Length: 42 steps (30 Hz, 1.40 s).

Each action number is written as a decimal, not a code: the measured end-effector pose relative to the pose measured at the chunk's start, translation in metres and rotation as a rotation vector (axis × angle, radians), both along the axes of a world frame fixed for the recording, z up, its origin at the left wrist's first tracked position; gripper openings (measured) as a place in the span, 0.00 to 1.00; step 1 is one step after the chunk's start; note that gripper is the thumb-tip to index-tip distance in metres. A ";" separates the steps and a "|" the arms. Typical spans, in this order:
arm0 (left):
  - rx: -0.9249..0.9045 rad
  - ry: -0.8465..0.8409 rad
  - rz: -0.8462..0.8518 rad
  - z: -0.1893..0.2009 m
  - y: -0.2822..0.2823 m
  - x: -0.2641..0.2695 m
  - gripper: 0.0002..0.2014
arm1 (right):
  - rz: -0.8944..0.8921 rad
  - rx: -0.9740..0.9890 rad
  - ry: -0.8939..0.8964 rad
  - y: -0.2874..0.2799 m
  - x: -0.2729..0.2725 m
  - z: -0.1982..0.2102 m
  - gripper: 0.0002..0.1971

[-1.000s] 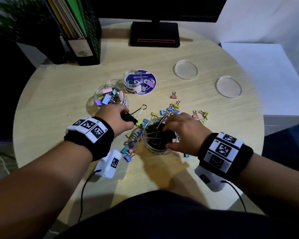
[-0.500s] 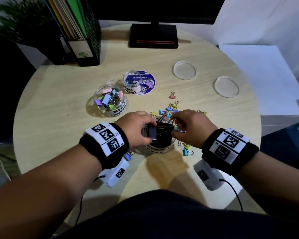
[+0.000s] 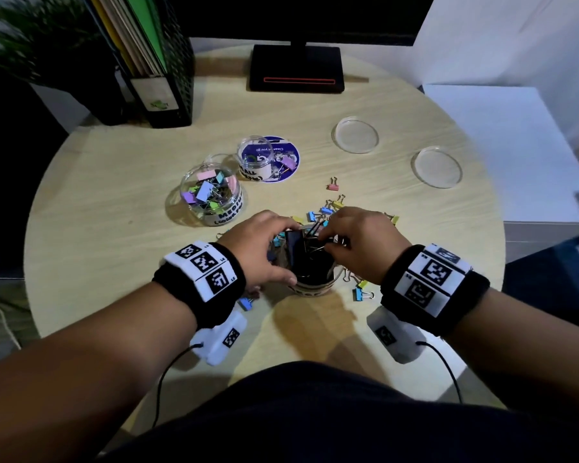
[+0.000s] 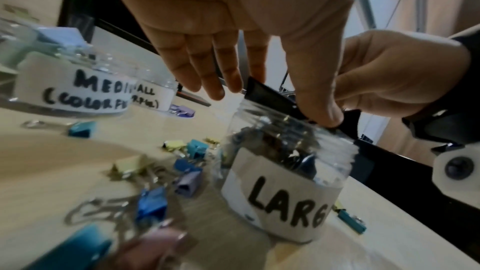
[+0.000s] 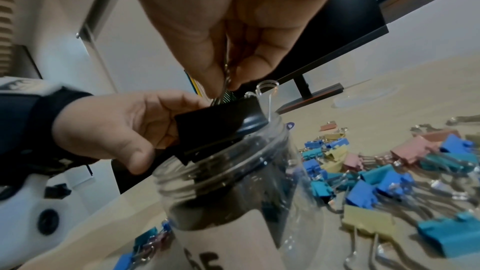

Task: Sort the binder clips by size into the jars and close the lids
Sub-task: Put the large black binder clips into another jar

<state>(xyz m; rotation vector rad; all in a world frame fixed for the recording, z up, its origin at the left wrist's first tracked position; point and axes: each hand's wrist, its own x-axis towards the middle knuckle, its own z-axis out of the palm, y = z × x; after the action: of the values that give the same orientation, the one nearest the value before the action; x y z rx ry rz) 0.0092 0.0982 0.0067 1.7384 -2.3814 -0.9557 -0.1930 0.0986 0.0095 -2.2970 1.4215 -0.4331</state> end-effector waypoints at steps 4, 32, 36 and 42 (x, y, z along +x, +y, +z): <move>0.022 -0.049 -0.001 -0.009 0.001 0.003 0.39 | 0.114 0.020 0.114 0.001 0.006 -0.006 0.07; 0.038 0.097 0.242 -0.023 -0.007 -0.006 0.23 | -0.009 -0.079 0.065 0.009 -0.004 -0.050 0.22; 0.066 0.142 0.261 -0.023 -0.006 -0.003 0.32 | -0.098 0.073 -0.127 0.010 -0.011 -0.047 0.47; 0.224 0.055 0.135 -0.023 0.001 0.005 0.57 | -0.118 0.384 -0.129 0.014 -0.016 -0.034 0.68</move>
<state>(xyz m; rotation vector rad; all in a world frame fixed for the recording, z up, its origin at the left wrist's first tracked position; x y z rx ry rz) 0.0143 0.0992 -0.0163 1.8890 -2.1633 -1.2727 -0.2093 0.1131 -0.0246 -1.8560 1.4383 -0.3044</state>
